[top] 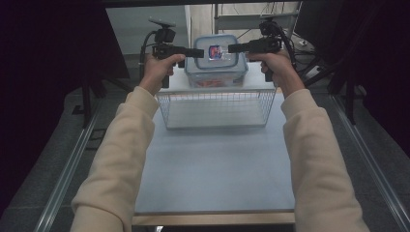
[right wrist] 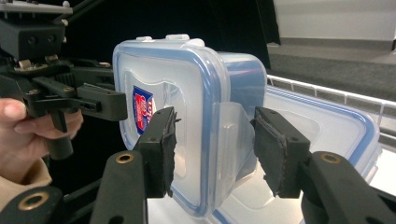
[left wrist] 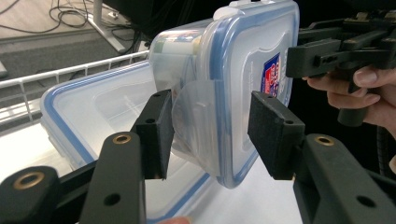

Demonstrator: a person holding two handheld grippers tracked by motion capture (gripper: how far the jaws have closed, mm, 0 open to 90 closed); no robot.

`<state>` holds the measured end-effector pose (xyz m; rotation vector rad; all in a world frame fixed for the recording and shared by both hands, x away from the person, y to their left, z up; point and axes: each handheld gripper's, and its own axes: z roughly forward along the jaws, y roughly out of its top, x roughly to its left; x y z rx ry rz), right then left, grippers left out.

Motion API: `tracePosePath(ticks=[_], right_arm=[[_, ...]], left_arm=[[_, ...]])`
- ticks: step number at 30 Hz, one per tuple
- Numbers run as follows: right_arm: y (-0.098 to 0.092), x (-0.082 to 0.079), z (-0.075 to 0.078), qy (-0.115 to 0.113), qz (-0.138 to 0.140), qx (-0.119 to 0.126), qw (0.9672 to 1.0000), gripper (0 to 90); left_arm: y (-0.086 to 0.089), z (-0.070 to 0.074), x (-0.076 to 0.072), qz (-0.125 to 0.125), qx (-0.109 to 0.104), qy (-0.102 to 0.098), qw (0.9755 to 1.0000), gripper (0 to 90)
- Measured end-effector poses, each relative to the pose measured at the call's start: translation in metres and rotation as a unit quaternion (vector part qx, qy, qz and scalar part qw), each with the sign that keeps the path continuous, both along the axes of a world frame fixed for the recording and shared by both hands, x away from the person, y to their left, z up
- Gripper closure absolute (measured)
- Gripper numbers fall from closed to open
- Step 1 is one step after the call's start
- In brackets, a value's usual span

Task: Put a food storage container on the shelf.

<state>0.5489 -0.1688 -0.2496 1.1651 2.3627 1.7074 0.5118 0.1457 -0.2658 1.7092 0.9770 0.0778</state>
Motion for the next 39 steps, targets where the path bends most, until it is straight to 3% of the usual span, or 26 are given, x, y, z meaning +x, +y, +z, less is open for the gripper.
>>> tracePosePath(ticks=[10, 13, 17, 20, 22, 29, 35, 39], right_arm=[[0.000, 0.009, -0.007, 0.034, -0.023, 0.030, 0.9987, 46.6], [0.000, 0.011, -0.010, 0.045, -0.026, 0.030, 0.9982, 43.7], [-0.002, 0.013, -0.013, 0.052, -0.029, 0.041, 0.9974, 42.5], [0.000, 0.014, -0.015, 0.055, -0.033, 0.034, 0.9974, 40.9], [-0.003, 0.014, -0.015, 0.061, -0.041, 0.039, 0.9965, 40.9], [-0.007, 0.010, -0.016, 0.055, -0.036, 0.039, 0.9971, 40.4], [-0.023, 0.004, -0.016, 0.040, -0.050, 0.045, 0.9969, 39.8], [-0.030, -0.003, -0.014, 0.027, -0.064, 0.032, 0.9971, 41.0]], left_arm=[[-0.002, -0.003, 0.009, 0.020, -0.028, 0.019, 0.9992, 48.0], [-0.003, -0.007, 0.012, 0.017, -0.038, 0.035, 0.9985, 43.9], [-0.003, -0.009, 0.015, 0.022, -0.051, 0.039, 0.9977, 41.9], [-0.002, -0.013, 0.018, 0.030, -0.053, 0.044, 0.9972, 35.7], [0.001, -0.014, 0.019, 0.023, -0.063, 0.046, 0.9967, 36.2], [-0.002, -0.013, 0.016, 0.018, -0.058, 0.036, 0.9975, 30.0], [0.005, -0.014, 0.004, 0.020, -0.060, 0.023, 0.9977, 29.1], [0.013, -0.018, -0.005, 0.026, -0.060, 0.020, 0.9976, 29.4]])
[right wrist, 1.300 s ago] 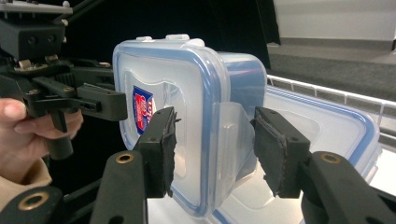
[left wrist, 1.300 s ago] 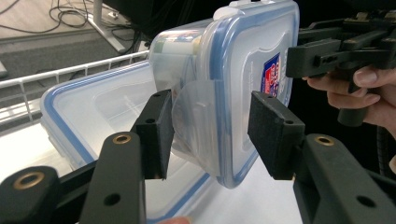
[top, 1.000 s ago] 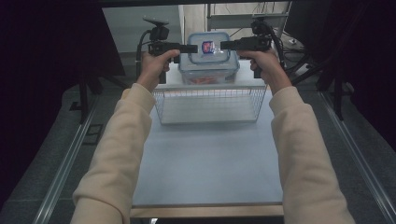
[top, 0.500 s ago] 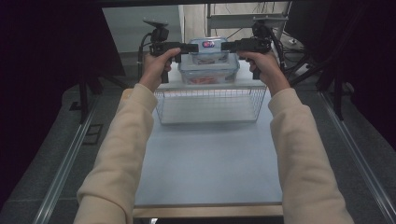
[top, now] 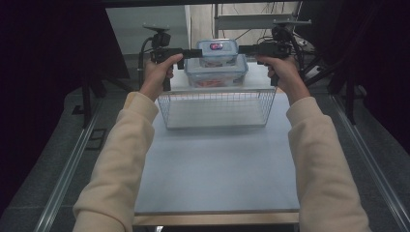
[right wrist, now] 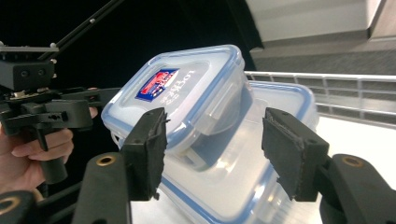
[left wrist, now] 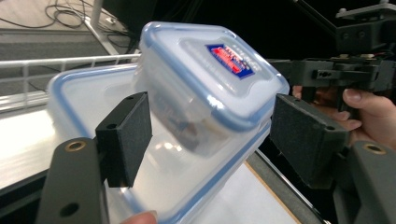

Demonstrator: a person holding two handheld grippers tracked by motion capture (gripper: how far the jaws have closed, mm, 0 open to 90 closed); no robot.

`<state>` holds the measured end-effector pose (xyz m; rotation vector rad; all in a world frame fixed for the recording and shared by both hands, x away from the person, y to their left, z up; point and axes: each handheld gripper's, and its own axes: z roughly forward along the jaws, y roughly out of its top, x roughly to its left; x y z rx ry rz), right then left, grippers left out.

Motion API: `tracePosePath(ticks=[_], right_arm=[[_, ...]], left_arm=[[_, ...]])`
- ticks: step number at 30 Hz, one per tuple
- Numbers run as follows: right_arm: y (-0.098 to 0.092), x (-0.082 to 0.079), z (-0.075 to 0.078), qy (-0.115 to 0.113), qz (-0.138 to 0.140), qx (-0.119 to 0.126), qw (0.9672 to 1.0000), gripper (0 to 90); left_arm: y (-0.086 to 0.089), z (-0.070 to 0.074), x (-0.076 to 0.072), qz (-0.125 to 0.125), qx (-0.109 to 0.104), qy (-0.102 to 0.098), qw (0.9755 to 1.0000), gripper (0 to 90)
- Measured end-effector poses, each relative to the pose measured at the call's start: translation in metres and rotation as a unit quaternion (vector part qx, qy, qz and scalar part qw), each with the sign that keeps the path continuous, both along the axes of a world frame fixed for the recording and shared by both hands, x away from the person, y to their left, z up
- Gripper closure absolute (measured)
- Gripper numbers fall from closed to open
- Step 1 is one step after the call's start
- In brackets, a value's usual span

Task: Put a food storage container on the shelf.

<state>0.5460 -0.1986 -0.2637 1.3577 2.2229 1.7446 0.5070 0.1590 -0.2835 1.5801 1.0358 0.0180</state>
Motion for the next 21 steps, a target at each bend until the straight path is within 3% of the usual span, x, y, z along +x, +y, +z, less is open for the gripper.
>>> tracePosePath(ticks=[5, 8, 15, 21], right_arm=[[-0.006, -0.013, 0.001, -0.019, -0.014, -0.027, 0.9994, 52.3], [-0.007, -0.023, -0.001, -0.032, -0.007, -0.045, 0.9984, 57.3], [-0.009, -0.044, -0.009, -0.042, 0.009, -0.071, 0.9965, 55.1], [-0.020, -0.067, -0.020, -0.052, 0.013, -0.062, 0.9966, 52.0]], left_arm=[[0.006, -0.002, -0.011, 0.008, 0.013, -0.002, 0.9999, 30.6], [0.010, -0.004, -0.020, 0.015, 0.022, -0.007, 0.9996, 30.4], [0.014, -0.015, -0.040, 0.014, 0.037, -0.018, 0.9991, 29.0], [0.015, -0.028, -0.064, 0.003, 0.039, -0.030, 0.9988, 28.5]])
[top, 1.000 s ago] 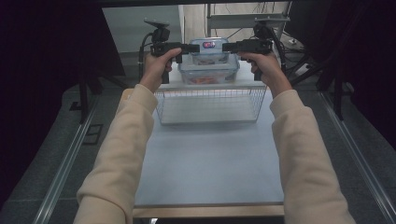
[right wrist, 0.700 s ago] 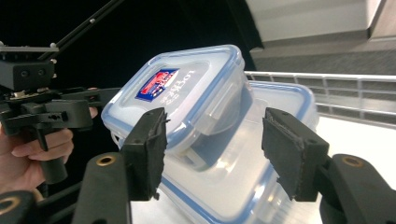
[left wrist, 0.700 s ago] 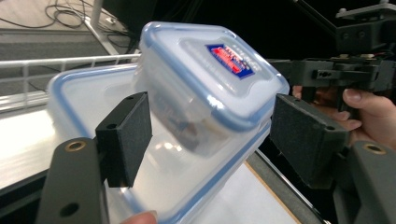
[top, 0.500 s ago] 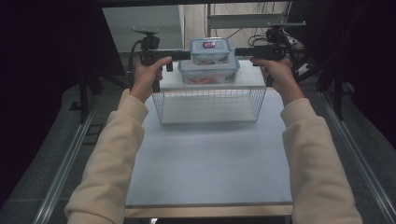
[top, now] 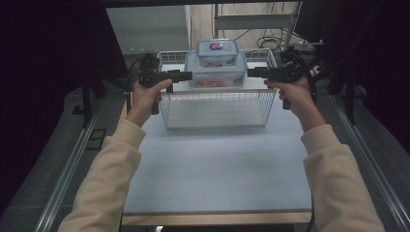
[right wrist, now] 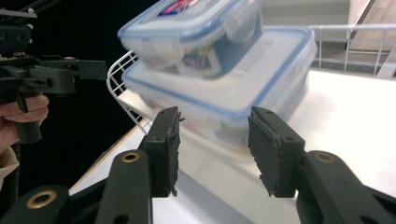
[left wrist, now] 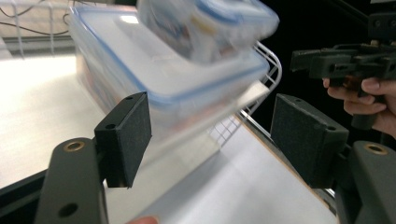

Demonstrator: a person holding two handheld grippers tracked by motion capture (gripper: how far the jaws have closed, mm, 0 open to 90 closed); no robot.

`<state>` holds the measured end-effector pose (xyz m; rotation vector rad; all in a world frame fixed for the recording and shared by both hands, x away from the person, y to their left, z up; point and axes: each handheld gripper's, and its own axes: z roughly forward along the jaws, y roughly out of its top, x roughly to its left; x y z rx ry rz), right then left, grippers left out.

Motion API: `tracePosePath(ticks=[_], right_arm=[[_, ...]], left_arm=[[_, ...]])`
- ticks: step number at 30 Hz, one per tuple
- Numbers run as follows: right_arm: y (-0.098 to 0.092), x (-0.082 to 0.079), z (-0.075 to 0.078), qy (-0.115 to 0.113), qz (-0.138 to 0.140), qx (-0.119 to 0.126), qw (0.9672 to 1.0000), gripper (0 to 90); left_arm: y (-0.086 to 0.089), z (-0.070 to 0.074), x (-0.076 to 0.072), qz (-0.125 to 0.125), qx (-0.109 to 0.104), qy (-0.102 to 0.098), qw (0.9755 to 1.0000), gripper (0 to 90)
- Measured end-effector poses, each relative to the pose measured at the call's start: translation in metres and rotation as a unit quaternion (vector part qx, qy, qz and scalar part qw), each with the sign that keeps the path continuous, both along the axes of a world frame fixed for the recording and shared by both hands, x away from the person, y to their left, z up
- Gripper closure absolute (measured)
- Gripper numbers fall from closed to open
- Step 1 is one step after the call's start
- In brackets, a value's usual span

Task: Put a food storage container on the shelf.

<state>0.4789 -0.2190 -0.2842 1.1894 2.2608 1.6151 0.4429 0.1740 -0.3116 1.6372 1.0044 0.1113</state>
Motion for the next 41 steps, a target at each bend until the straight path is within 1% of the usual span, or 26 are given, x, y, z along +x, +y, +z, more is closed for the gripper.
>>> tracePosePath(ticks=[3, 6, 9, 10, 15, 20, 23, 24, 26, 28, 31, 33, 34, 36, 38, 41], right_arm=[[-0.007, -0.012, -0.006, -0.004, 0.001, 0.001, 1.0000, 50.7], [-0.016, -0.028, -0.014, -0.008, 0.007, 0.011, 0.9999, 49.4], [-0.022, -0.040, -0.024, -0.012, 0.013, 0.017, 0.9997, 47.9], [-0.024, -0.044, -0.030, -0.011, 0.014, 0.020, 0.9996, 47.7], [-0.028, -0.058, -0.056, -0.005, 0.030, 0.029, 0.9991, 47.0], [-0.030, -0.074, -0.091, 0.006, 0.041, 0.033, 0.9986, 46.6], [-0.031, -0.082, -0.109, 0.010, 0.043, 0.029, 0.9986, 46.3], [-0.031, -0.086, -0.116, 0.011, 0.043, 0.027, 0.9987, 46.1], [-0.031, -0.092, -0.128, 0.015, 0.045, 0.024, 0.9986, 45.8], [-0.031, -0.097, -0.138, 0.016, 0.047, 0.016, 0.9986, 45.3], [-0.032, -0.104, -0.153, 0.020, 0.049, 0.008, 0.9986, 44.5], [-0.032, -0.107, -0.160, 0.024, 0.049, 0.006, 0.9985, 44.1], [-0.032, -0.107, -0.162, 0.024, 0.050, 0.008, 0.9984, 43.8], [-0.032, -0.109, -0.165, 0.025, 0.051, 0.015, 0.9983, 42.0], [-0.033, -0.109, -0.166, 0.024, 0.050, 0.019, 0.9983, 39.1], [-0.034, -0.109, -0.166, 0.024, 0.049, 0.024, 0.9982, 38.2]], left_arm=[[0.001, -0.009, -0.014, -0.005, -0.007, 0.000, 1.0000, 28.4], [0.001, -0.018, -0.026, -0.008, -0.006, -0.003, 0.9999, 28.3], [0.000, -0.031, -0.040, -0.014, -0.010, -0.003, 0.9998, 28.2], [0.000, -0.034, -0.043, -0.018, -0.011, -0.003, 0.9998, 28.2], [-0.005, -0.059, -0.064, -0.025, -0.001, -0.004, 0.9997, 28.2], [-0.008, -0.086, -0.080, -0.036, 0.001, -0.001, 0.9993, 28.2], [-0.011, -0.101, -0.088, -0.038, 0.015, 0.003, 0.9992, 28.2], [-0.012, -0.104, -0.090, -0.039, 0.017, 0.005, 0.9991, 28.2], [-0.013, -0.114, -0.095, -0.043, 0.022, 0.010, 0.9988, 28.2], [-0.015, -0.122, -0.098, -0.044, 0.026, 0.013, 0.9986, 28.2], [-0.018, -0.133, -0.101, -0.047, 0.028, 0.025, 0.9982, 28.2], [-0.020, -0.138, -0.102, -0.047, 0.030, 0.030, 0.9980, 28.2], [-0.020, -0.140, -0.101, -0.048, 0.032, 0.033, 0.9978, 28.2], [-0.021, -0.140, -0.101, -0.047, 0.037, 0.032, 0.9977, 28.0], [-0.021, -0.139, -0.102, -0.046, 0.036, 0.031, 0.9978, 27.9], [-0.021, -0.139, -0.102, -0.045, 0.041, 0.028, 0.9978, 27.8]])
